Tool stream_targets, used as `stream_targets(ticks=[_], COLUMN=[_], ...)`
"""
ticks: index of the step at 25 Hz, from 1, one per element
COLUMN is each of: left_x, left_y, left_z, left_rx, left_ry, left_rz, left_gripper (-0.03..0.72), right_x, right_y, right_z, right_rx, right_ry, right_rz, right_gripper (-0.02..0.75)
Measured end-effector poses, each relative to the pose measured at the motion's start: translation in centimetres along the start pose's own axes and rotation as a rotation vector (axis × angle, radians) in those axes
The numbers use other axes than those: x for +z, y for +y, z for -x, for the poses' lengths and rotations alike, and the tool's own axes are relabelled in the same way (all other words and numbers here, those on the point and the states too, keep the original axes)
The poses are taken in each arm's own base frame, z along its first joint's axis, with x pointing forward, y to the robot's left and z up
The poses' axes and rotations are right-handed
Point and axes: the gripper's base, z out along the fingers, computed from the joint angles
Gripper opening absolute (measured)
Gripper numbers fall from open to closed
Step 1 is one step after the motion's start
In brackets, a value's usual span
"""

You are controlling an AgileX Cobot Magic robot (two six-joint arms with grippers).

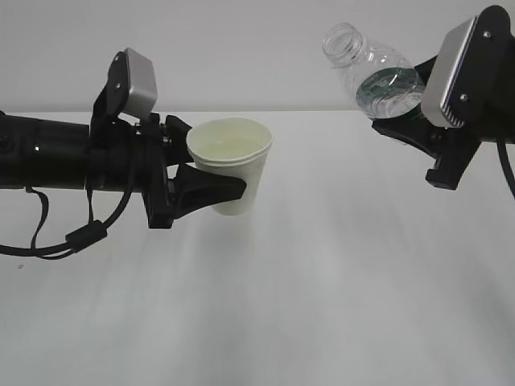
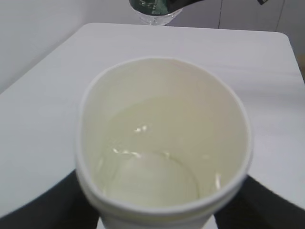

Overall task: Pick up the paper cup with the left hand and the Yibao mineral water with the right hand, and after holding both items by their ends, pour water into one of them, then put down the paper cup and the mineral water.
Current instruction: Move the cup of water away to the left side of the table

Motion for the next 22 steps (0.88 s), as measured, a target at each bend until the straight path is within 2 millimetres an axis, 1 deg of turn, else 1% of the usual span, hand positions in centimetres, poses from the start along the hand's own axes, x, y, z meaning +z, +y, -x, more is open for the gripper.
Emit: stream_targets(ticks=[6,22], left_x=[-0.34,-0.36], left_y=[0.37,0.35], left_z=[-0.14,-0.18], left_rx=[-0.014,-0.015], left_ry=[0.002,0.006], left_rz=[0.013,0.010], left_gripper=[0.466,0.466], right_x=[0.00,0.00], right_y=[-0.01,-0.03], right_z=[0.00,0.01], right_rx=[0.022,0.103], right_ry=[0.000,-0.001], right_rz=[-0.001,-0.003], right_gripper=[0.435,0.435])
